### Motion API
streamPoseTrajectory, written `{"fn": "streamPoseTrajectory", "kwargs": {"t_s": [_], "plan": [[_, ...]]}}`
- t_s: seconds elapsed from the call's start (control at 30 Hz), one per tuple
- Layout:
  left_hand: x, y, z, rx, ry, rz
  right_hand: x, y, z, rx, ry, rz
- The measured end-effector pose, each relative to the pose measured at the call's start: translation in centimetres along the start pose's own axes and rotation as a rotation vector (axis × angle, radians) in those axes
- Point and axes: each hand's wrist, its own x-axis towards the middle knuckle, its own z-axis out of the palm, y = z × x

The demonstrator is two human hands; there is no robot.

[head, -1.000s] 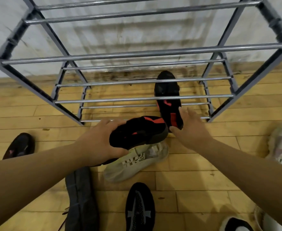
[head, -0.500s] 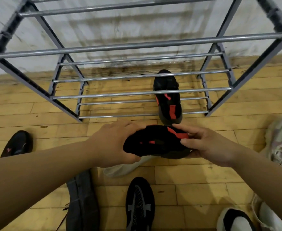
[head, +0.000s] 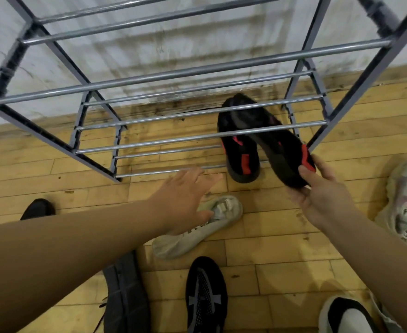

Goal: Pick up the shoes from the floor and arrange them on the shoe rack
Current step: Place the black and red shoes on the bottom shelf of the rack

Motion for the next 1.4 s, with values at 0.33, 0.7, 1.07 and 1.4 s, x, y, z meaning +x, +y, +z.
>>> {"fn": "streamPoseTrajectory", "kwargs": {"t_s": [0.33,0.7,1.07,1.4], "plan": [[9.9,2.2,2.8,-0.193,0.044,-0.180,3.9,2.4,-2.5,-1.054,-0.031,-0.389],[13.2,3.5,5.2,-0.204,0.128,-0.217,6.5,2.2,-2.2,-1.054,-0.073,-0.324],[14.0,3.1,5.5,-0.137,0.166,-0.232,8.1,2.2,-0.6,-1.202,-0.078,-0.449],[15.6,3.4,4.8,-0.147,0.134,-0.281,9.5,2.6,-0.4,-1.337,-0.074,-0.542]]}}
